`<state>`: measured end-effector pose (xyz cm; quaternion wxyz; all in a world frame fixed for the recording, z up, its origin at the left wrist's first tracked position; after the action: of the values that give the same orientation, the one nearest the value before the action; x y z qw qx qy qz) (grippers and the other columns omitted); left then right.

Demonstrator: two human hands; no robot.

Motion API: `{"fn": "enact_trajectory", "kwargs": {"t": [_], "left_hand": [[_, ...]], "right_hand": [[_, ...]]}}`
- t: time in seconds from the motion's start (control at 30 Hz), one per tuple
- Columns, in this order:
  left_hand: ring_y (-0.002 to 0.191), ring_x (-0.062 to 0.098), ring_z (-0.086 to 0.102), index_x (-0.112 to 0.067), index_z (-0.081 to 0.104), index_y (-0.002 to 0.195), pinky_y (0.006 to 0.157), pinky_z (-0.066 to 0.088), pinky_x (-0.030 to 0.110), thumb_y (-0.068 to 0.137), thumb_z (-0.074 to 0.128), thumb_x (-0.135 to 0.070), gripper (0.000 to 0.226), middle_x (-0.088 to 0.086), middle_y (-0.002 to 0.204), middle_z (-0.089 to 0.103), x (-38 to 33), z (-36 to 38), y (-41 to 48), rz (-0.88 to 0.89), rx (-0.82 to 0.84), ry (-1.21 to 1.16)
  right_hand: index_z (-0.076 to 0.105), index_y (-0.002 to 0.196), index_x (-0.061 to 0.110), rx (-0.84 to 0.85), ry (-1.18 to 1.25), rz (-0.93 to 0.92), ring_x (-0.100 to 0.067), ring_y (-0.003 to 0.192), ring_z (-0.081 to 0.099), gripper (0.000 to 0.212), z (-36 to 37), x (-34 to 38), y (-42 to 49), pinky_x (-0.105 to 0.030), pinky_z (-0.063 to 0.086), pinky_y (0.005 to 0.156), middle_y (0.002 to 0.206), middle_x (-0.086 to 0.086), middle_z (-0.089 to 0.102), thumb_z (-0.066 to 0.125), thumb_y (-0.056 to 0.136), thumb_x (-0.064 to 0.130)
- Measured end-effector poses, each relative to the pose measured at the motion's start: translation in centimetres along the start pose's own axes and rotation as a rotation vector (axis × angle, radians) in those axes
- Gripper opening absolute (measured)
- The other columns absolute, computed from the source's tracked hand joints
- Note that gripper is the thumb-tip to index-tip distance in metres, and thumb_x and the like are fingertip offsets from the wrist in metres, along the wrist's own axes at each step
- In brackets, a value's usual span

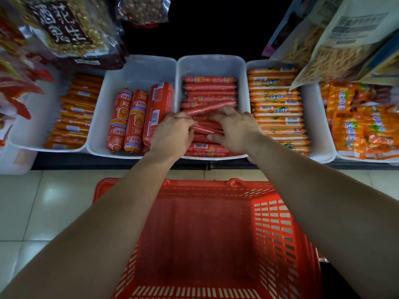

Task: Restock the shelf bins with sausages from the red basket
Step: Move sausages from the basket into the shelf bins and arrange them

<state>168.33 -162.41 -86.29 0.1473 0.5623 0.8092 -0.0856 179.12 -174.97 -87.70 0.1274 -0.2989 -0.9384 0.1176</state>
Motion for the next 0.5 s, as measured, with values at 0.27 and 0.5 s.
{"fn": "enact_trajectory", "kwargs": {"t": [0.27,0.5], "left_hand": [[0.093,0.024,0.068,-0.023,0.075,0.101,0.077,0.052,0.034,0.095,0.062,-0.02,0.014,0.0,0.107,0.071,-0.4,-0.2,0.0,-0.054,0.081,0.112],[0.105,0.019,0.064,-0.018,0.069,0.109,0.094,0.054,0.039,0.095,0.061,-0.013,0.018,0.002,0.118,0.065,0.6,-0.8,0.0,-0.174,0.008,-0.219]], "right_hand": [[0.029,0.153,0.038,0.162,-0.06,-0.105,-0.024,0.134,0.041,0.076,-0.1,-0.9,-0.2,-0.042,0.033,0.111,0.145,0.002,0.045,0.055,0.088,0.066],[0.013,0.157,0.031,0.02,-0.304,-0.188,-0.029,0.142,0.026,0.079,-1.4,-0.8,0.4,-0.048,0.024,0.116,0.157,-0.006,0.025,0.041,0.093,0.067]]}}
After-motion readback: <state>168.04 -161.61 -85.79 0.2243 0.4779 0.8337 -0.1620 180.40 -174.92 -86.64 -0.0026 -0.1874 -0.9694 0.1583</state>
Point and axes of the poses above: each hand's wrist, its own y-axis towards the middle knuckle, its own z-axis out of the palm, x = y × z, the point moved 5 cm from there along y, towards the middle knuckle
